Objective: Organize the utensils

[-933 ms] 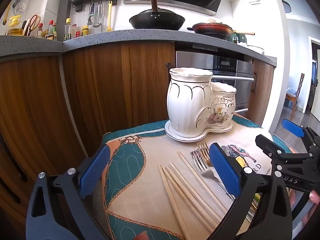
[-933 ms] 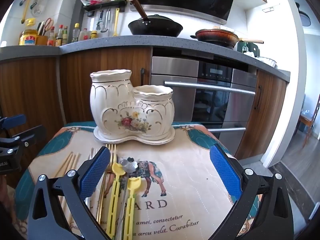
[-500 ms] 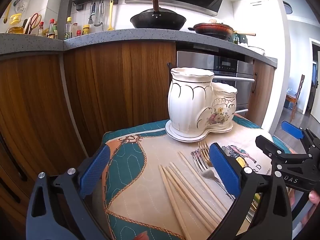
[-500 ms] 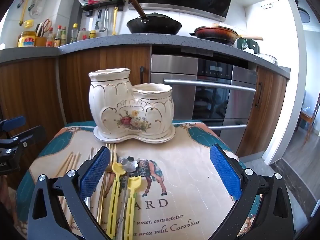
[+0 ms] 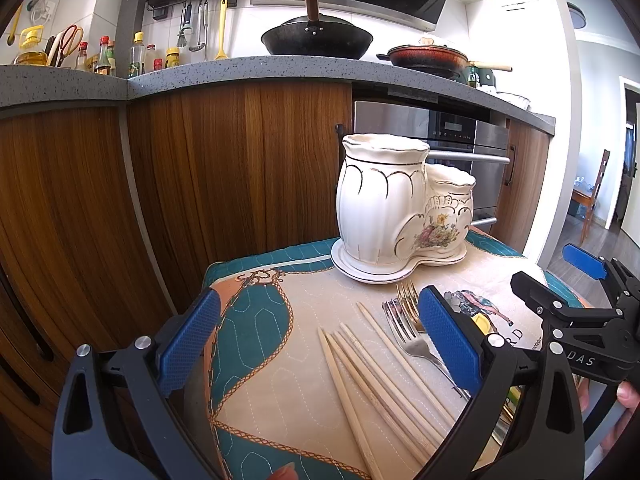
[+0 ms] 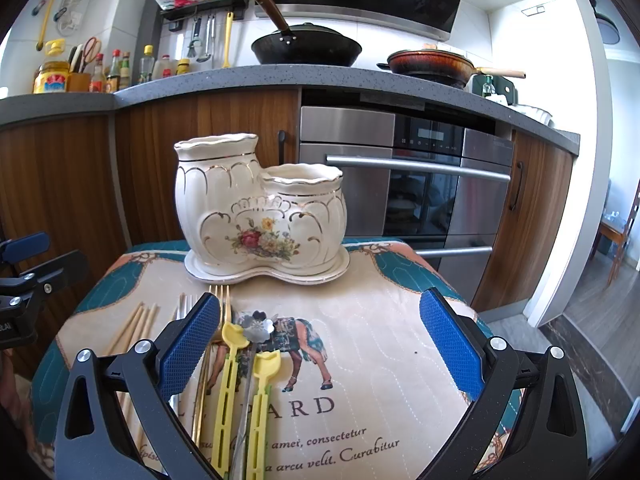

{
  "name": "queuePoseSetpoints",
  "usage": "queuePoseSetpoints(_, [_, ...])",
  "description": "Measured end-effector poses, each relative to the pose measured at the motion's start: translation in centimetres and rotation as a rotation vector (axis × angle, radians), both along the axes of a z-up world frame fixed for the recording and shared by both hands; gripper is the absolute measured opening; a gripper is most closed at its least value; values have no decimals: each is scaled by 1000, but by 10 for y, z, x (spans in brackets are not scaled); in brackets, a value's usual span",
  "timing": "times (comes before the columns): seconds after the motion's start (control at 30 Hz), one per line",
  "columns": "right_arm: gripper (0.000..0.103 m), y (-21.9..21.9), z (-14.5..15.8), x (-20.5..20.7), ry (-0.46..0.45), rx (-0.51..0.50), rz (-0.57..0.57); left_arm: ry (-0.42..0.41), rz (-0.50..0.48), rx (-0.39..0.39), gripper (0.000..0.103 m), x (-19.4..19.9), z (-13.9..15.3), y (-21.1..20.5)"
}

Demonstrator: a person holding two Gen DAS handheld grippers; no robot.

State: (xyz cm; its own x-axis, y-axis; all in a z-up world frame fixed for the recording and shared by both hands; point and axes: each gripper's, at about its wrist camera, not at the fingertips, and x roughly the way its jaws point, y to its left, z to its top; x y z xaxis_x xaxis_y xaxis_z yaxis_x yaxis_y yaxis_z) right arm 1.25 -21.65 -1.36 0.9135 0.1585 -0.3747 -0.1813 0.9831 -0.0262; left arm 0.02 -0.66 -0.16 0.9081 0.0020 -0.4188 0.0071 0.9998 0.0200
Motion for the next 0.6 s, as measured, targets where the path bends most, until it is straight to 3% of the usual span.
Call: queuePoseSetpoints(0.6, [99, 1, -2, 1, 4, -4, 0, 2, -2, -11, 98, 2, 0, 8])
